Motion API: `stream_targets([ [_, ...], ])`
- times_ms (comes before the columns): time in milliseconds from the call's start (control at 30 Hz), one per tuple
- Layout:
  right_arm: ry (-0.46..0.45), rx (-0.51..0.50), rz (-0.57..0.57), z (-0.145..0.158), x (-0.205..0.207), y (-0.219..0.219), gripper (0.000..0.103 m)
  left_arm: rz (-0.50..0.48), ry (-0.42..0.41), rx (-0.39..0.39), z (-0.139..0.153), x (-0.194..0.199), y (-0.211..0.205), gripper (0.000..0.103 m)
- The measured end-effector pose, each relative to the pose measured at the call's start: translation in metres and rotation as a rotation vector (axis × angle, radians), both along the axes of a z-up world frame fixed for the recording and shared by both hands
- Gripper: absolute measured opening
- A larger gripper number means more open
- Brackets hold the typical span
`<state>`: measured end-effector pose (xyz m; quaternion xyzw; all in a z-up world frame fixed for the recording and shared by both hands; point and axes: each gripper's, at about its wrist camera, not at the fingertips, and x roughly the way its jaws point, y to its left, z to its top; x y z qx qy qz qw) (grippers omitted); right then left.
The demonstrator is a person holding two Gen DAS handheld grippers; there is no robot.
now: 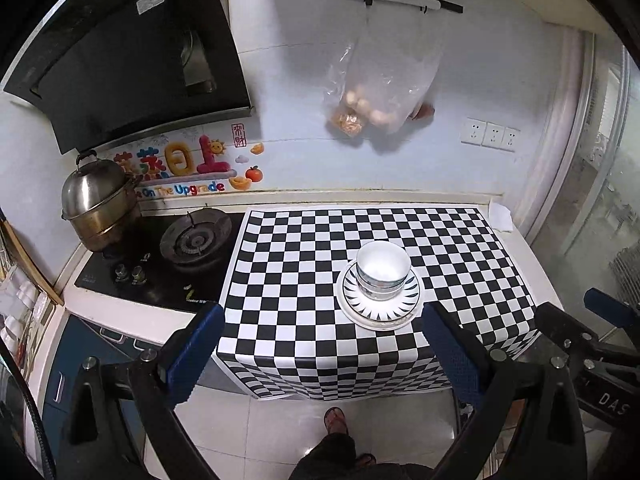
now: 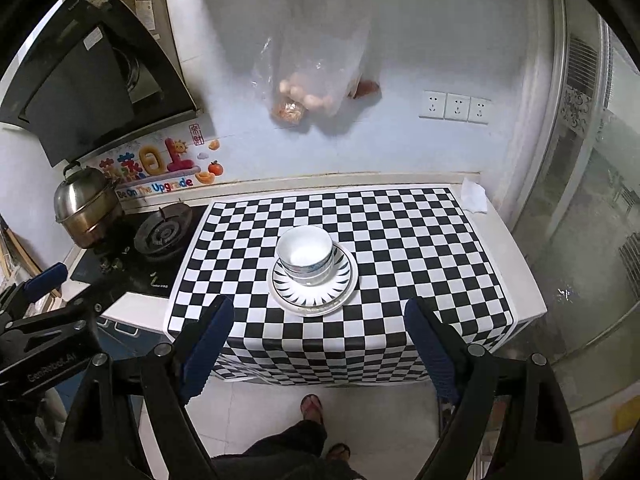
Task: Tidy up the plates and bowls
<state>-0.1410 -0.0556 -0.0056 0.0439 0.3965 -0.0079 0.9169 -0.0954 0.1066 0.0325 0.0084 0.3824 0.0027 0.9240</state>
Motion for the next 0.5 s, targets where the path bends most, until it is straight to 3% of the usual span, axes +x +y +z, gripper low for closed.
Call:
stream_targets([
  [500,0.000,-0.005,-0.033,-0.0010,0.0068,-0.0070,0.090,-0.018,-0.005,0.009,0.0003,0.0046,-0.0041,0.101],
])
